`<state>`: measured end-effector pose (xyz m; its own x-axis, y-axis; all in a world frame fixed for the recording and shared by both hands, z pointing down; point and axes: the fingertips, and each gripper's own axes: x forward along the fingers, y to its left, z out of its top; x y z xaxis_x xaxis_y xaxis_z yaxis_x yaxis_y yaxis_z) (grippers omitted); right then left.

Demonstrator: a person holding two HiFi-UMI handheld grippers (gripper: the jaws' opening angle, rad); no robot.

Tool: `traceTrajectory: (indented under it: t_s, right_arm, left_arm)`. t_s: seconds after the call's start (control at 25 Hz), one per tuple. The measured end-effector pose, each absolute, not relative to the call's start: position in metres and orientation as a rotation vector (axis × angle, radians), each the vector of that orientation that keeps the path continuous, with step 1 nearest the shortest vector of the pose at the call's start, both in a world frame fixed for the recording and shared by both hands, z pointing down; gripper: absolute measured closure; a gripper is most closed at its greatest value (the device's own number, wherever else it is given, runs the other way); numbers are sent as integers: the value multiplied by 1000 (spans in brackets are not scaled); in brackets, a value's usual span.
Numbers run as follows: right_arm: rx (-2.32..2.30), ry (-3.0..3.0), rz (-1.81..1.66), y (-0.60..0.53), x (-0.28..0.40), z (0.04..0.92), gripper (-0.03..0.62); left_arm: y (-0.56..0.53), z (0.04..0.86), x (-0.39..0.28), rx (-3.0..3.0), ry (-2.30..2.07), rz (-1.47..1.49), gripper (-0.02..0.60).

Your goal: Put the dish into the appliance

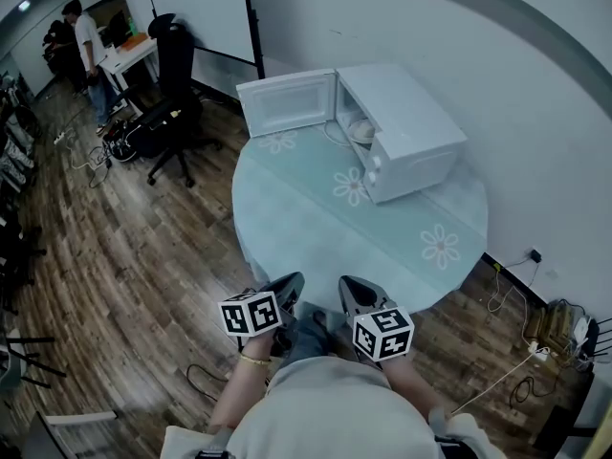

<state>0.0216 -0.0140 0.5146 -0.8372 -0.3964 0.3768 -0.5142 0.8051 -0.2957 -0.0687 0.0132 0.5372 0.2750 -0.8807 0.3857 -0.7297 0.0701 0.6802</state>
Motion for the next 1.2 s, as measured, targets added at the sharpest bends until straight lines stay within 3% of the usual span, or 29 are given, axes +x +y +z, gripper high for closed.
traceTrajectory:
  t_s: [1.2]
  right_arm:
    - [732,-2720,512,-5,38,500,588]
  left_arm:
    - [22,525,-46,1725,-1490,-239,569]
